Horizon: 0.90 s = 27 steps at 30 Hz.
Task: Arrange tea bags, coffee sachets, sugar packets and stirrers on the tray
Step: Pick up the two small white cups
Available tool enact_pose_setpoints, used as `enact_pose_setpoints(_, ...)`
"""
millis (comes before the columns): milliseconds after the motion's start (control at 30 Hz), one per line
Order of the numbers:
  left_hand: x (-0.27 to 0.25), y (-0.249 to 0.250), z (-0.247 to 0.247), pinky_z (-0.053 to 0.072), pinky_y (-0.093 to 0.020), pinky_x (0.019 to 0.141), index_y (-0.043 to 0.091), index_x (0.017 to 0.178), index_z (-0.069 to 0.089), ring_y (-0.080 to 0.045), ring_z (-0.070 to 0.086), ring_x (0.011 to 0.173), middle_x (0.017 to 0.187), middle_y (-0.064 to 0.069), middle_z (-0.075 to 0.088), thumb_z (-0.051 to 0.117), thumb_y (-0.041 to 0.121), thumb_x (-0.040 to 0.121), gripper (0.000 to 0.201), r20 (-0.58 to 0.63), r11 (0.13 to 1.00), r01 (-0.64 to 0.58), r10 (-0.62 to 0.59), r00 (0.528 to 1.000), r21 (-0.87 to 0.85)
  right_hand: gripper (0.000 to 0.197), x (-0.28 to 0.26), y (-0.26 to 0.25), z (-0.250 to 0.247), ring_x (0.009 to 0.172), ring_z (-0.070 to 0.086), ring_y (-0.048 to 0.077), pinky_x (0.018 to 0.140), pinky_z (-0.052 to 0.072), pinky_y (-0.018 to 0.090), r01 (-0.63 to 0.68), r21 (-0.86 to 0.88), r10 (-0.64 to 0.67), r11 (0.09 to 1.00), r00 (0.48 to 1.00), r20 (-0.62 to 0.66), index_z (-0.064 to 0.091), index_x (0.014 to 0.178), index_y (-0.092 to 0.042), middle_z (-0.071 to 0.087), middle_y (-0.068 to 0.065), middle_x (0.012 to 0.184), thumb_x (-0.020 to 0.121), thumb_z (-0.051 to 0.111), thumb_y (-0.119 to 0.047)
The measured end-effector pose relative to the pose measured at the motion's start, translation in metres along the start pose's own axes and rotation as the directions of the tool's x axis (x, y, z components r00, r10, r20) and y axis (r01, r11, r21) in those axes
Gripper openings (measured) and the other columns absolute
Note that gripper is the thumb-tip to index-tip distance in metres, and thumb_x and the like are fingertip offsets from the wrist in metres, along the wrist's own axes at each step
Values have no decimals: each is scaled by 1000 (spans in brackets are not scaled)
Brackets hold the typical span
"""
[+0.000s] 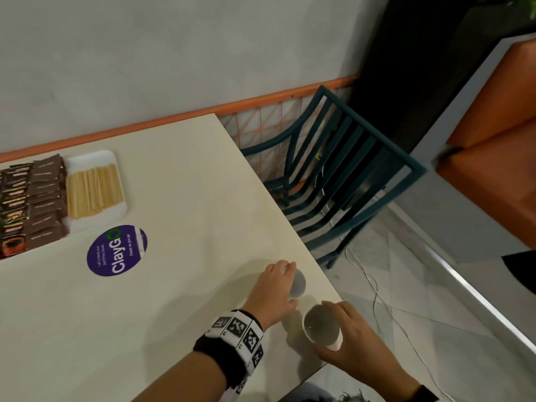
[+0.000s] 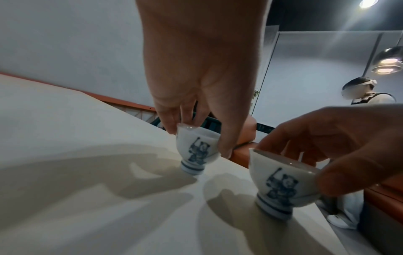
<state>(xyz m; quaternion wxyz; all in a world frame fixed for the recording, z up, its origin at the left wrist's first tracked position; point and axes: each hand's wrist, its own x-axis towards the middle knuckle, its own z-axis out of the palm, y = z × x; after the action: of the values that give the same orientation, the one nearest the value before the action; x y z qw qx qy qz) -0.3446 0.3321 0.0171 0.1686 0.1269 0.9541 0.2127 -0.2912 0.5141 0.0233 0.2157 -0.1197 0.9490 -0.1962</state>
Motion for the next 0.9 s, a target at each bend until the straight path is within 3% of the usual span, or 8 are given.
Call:
enact_pose_setpoints(133, -4, -6, -6, 31, -31, 107, 11, 145, 23, -23, 32, 131, 146, -6, 31, 59, 32, 88, 70, -22, 998, 38, -40, 999, -56, 79, 11, 14, -17, 105, 41, 2, 94, 42, 16, 20, 49, -20, 999, 1000, 6, 34, 135, -30, 41, -12, 133, 70, 68, -57)
enact_pose_setpoints(300, -23, -38, -19, 26, -24, 108, 13, 145, 24, -18, 30, 132, 146, -1, 30, 60, 36, 86, 72, -102, 967, 155, -178, 979, -203, 74, 45, 2, -43, 105, 40, 1, 98, 41, 20, 143, 22, -142, 990, 990, -4, 38, 132, -30, 45, -9, 132, 70, 71, -53)
enact_pose_setpoints(400, -40, -64, -33, 27, -23, 107, 14, 144, 26, -18, 31, 131, 143, -2, 31, 61, 37, 85, 73, -169, 927, 260, -312, 935, -272, 74, 75, -22, -53, 105, 41, 4, 98, 41, 22, 225, -11, -225, 974, 974, -6, 38, 133, -25, 45, -5, 132, 71, 71, -49)
enact_pose_setpoints(567, -72, -115, -60, 29, -19, 103, 12, 142, 32, -17, 39, 124, 137, -3, 32, 67, 32, 81, 74, -251, 830, 389, -508, 824, -400, 74, 141, -81, -59, 92, 48, 10, 83, 46, 24, 402, -18, -402, 915, 916, 1, 47, 127, -18, 52, -2, 114, 66, 77, -47)
enact_pose_setpoints(700, -86, -161, -83, 22, -12, 99, 9, 140, 36, -16, 37, 127, 135, -3, 37, 69, 29, 79, 73, -298, 799, 421, -565, 769, -428, 73, 199, -142, -57, 92, 48, 10, 82, 37, 19, 479, -20, -479, 878, 878, 2, 50, 124, -11, 55, 4, 112, 64, 81, -40)
enact_pose_setpoints(767, -87, -184, -93, 20, -11, 97, 9, 139, 38, -16, 35, 129, 136, -3, 40, 70, 28, 79, 71, -324, 786, 421, -585, 744, -452, 73, 228, -171, -54, 99, 52, 16, 84, 38, 21, 481, 1, -481, 877, 877, 3, 50, 123, -10, 56, 6, 115, 64, 81, -41)
enact_pose_setpoints(900, -81, -216, -113, 29, -23, 104, 11, 139, 39, -20, 41, 127, 139, -6, 42, 72, 24, 77, 71, -385, 762, 393, -615, 688, -514, 65, 275, -226, -49, 106, 51, 24, 86, 39, 24, 472, 25, -471, 882, 882, -10, 51, 121, -7, 55, 11, 116, 69, 79, -35)
